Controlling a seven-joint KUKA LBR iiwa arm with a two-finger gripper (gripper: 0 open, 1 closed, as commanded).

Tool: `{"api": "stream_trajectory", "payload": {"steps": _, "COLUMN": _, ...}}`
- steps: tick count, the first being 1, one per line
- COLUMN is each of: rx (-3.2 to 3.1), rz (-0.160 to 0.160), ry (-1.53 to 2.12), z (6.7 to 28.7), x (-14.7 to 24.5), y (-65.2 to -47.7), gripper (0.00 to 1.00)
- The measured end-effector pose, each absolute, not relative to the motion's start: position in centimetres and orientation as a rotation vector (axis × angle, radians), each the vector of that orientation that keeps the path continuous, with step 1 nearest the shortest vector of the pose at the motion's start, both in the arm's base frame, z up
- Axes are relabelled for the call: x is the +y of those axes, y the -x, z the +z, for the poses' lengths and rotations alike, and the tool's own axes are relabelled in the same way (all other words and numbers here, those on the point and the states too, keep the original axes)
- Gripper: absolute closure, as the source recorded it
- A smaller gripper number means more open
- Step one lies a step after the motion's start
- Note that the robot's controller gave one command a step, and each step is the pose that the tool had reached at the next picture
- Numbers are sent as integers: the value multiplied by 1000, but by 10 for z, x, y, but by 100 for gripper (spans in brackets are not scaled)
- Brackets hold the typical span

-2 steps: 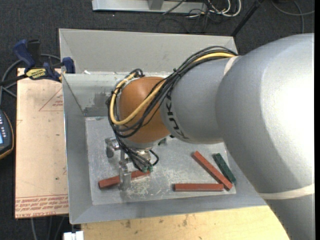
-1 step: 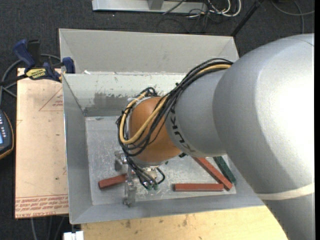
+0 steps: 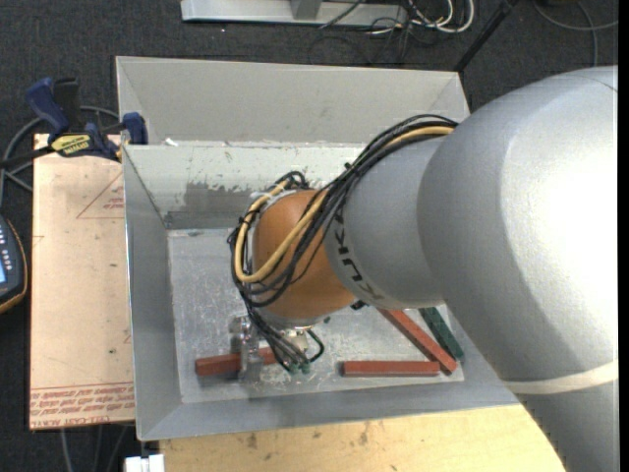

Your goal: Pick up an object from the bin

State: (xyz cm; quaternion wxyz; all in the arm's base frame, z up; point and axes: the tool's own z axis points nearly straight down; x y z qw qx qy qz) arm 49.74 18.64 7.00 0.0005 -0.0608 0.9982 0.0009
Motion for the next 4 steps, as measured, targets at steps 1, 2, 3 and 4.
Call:
{"api": "stream_trajectory", "payload": {"steps": 1, "rx": 3101, "rz": 4, "ry": 426, "z": 192, "x": 174, "y": -515, "gripper": 100}}
{"api": "stream_trajectory", "payload": {"steps": 2, "rx": 3111, "rz": -3, "ry": 467, "z": 140, "x": 114, "y": -518, "gripper": 100}}
{"api": "stream_trajectory", "payload": {"steps": 3, "rx": 3105, "rz": 2, "ry": 474, "z": 143, "x": 119, "y": -518, "gripper": 0}}
{"api": "stream_trajectory", "payload": {"steps": 4, "rx": 3114, "rz": 1, "ry": 456, "z": 65, "x": 97, "y": -521, "gripper": 0}}
